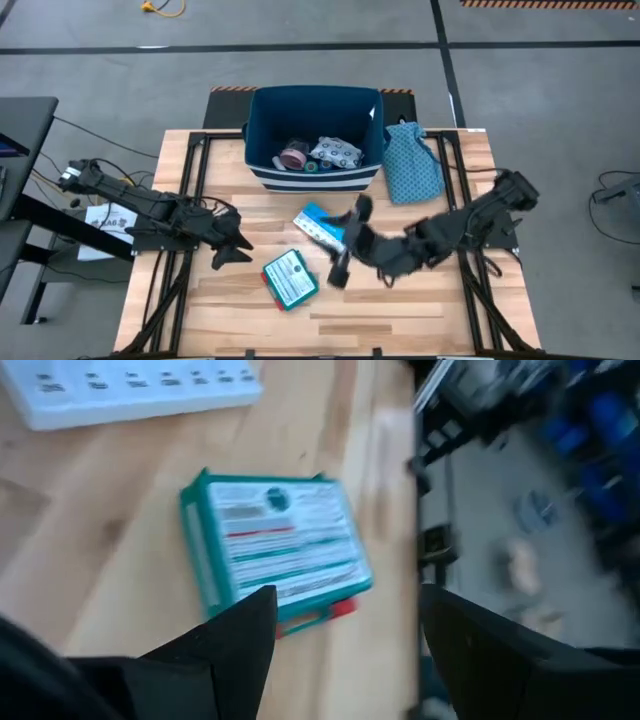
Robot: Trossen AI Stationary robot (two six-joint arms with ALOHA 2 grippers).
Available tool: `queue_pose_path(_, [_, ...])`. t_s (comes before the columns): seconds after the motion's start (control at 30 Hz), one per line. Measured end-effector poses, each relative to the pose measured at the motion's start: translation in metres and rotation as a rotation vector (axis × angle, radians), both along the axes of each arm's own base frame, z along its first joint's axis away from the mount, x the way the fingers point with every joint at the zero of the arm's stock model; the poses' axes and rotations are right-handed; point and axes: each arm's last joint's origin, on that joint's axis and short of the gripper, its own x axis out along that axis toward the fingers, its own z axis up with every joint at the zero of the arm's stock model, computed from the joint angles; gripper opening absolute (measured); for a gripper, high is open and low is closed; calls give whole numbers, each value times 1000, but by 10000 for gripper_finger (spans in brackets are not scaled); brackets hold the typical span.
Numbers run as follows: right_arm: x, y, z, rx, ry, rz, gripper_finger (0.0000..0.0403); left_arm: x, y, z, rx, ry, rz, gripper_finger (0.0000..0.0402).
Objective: Pick & place medical supplies in basket/bin
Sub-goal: Put the green emergency kit into the bin
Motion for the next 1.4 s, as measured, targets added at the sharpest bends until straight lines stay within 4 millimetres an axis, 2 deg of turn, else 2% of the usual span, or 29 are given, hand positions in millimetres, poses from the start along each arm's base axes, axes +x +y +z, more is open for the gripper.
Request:
queue_pose_path(0.1, [-14,-29,-13,161,204,-29,189,1,-5,5,-99,-25,51,235])
queue_pose_path(0.2, [-21,-47,-32,313,440,-17,189,1,-12,10,-195,-47,123,235])
queue_pose_path(0.33, [-12,-48,-54,470,597,128,189,-4,-25,18,-347,-98,232,235])
queue_pose_path(0.4, [0,-42,-67,557,598,244,189,-8,-34,22,-417,-136,294,235])
queue_pose_path(0.5, [8,-39,-96,623,663,341,189,-13,-51,25,-481,-203,382,235])
queue_pose_path(0.6, [15,-41,-116,682,661,387,189,-18,-70,25,-508,-264,434,235])
queue_pose_path(0.7, [20,-46,-126,720,597,437,189,-19,-91,18,-527,-292,477,235])
queue_pose_path(0.93, [18,-64,-157,843,548,332,189,-18,-127,-11,-633,-261,571,235])
queue_pose_path(1.2, [22,-76,-186,937,389,89,189,-20,-145,-41,-635,-184,586,235])
queue_pose_path(1.4, [21,-68,-204,987,383,-15,189,-17,-150,-55,-603,-154,584,235])
